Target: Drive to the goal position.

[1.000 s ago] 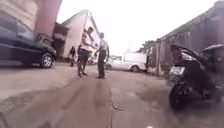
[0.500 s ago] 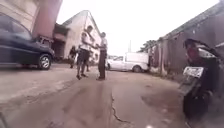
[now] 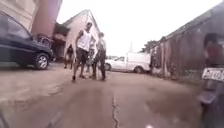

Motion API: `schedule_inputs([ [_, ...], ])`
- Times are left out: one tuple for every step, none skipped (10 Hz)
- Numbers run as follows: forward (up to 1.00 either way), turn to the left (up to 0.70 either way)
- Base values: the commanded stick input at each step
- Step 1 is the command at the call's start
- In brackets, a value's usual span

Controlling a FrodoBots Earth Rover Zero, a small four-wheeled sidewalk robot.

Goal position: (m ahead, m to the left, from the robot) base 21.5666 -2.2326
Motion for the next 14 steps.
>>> schedule_inputs([
  [0.85, -0.3],
  [0.85, -0.1],
  [0.85, 0.0],
  [0.85, 0.0],
  [0.85, -0.2],
  [0.85, -0.27],
  [0.85, -0.02],
  [0.85, -0.2],
  [0.85, -0.34],
  [0.85, -0.34],
  [0.85, -0.11],
  [0.85, -0.12],
  [0.85, -0.32],
  [0.85, -0.09],
])
